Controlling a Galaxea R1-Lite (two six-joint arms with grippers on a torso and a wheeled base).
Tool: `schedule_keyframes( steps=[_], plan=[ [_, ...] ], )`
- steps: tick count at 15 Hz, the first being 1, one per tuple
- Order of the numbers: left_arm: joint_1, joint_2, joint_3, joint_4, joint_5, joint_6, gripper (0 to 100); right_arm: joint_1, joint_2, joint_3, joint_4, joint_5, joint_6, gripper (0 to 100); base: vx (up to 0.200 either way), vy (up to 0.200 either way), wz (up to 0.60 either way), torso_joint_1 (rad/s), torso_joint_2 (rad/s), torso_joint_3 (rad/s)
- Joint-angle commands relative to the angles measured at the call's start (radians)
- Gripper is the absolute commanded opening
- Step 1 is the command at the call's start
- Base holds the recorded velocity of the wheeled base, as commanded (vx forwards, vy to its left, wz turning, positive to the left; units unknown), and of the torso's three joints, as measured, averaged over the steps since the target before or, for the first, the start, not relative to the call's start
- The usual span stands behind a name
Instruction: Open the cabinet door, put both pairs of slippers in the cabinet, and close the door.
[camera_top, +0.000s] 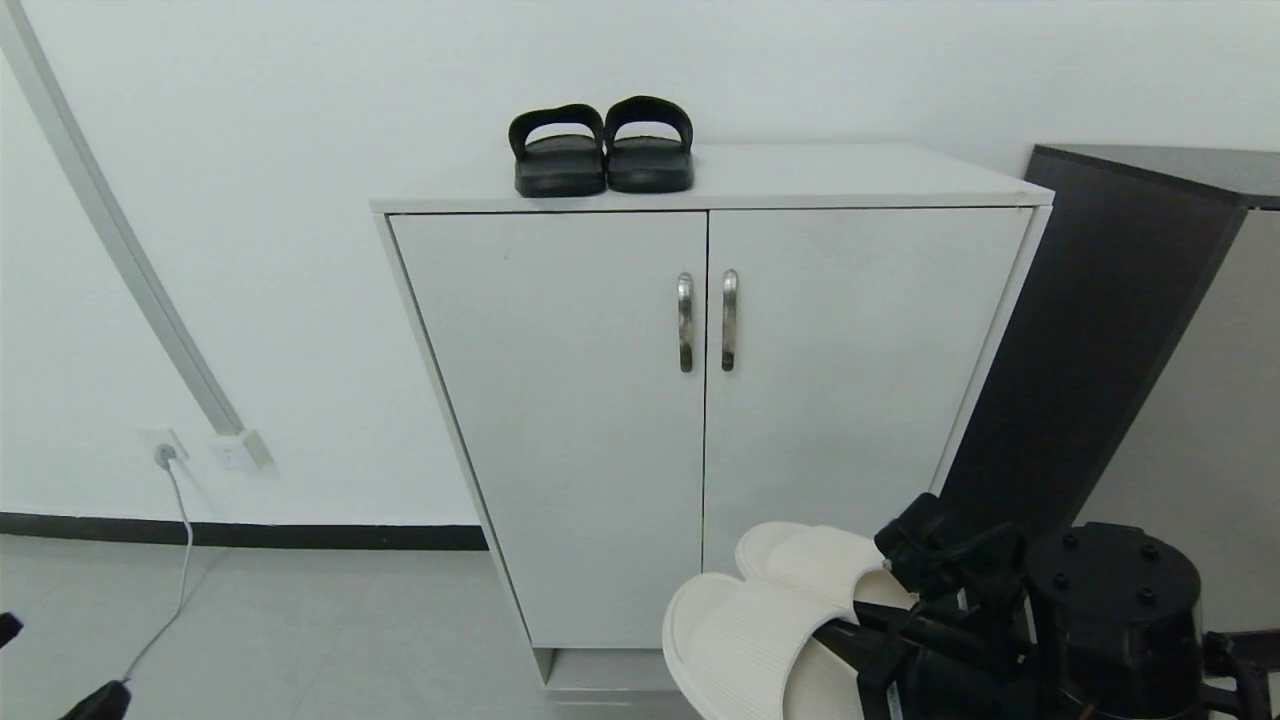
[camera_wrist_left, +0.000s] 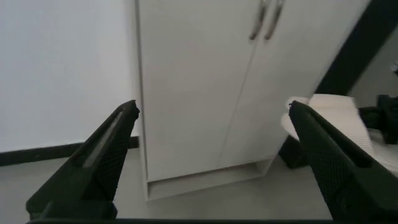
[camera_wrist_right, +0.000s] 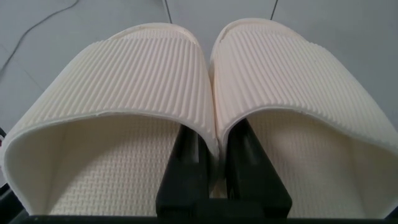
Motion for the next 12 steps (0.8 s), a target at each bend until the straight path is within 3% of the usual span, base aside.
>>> schedule_keyframes(
  steps=[1, 3, 5, 6, 7, 8, 12],
  plan=[
    [-0.007, 0.218, -0.010, -0.155, -0.143, 0.001, 100, 0.000, 0.003, 0.004, 0.000, -0.001, 0.000, 0, 0.000, 0.000, 0.00, -0.032, 0.44, 0.393],
    [-0.008, 0.338, -0.025, -0.294, -0.173, 0.009, 100, 0.001, 0.001, 0.006, -0.005, -0.001, -0.001, 0, 0.000, 0.000, 0.00, -0.029, 0.44, 0.413],
    [-0.019, 0.451, -0.073, -0.333, -0.173, 0.073, 100, 0.001, 0.001, 0.007, -0.008, 0.002, -0.001, 0, 0.000, 0.000, 0.00, -0.007, 0.20, 0.198],
    [-0.019, 0.497, -0.096, -0.335, -0.172, 0.090, 100, 0.001, 0.000, 0.007, -0.008, 0.002, -0.001, 0, 0.000, 0.000, 0.00, 0.002, 0.08, 0.085],
    [-0.025, 0.566, -0.119, -0.349, -0.167, 0.136, 100, 0.001, -0.002, 0.007, -0.008, 0.002, -0.001, 0, 0.000, 0.000, 0.00, 0.007, 0.06, 0.046],
    [-0.051, 0.620, -0.129, -0.373, -0.153, 0.175, 100, 0.003, -0.003, 0.007, -0.013, 0.004, -0.003, 0, 0.000, 0.000, 0.00, 0.000, 0.00, 0.000],
    [-0.278, 0.773, -0.198, -0.429, -0.092, 0.169, 100, 0.013, 0.004, 0.007, -0.031, 0.006, -0.001, 0, 0.000, 0.000, 0.00, 0.000, 0.00, 0.000]
  ],
)
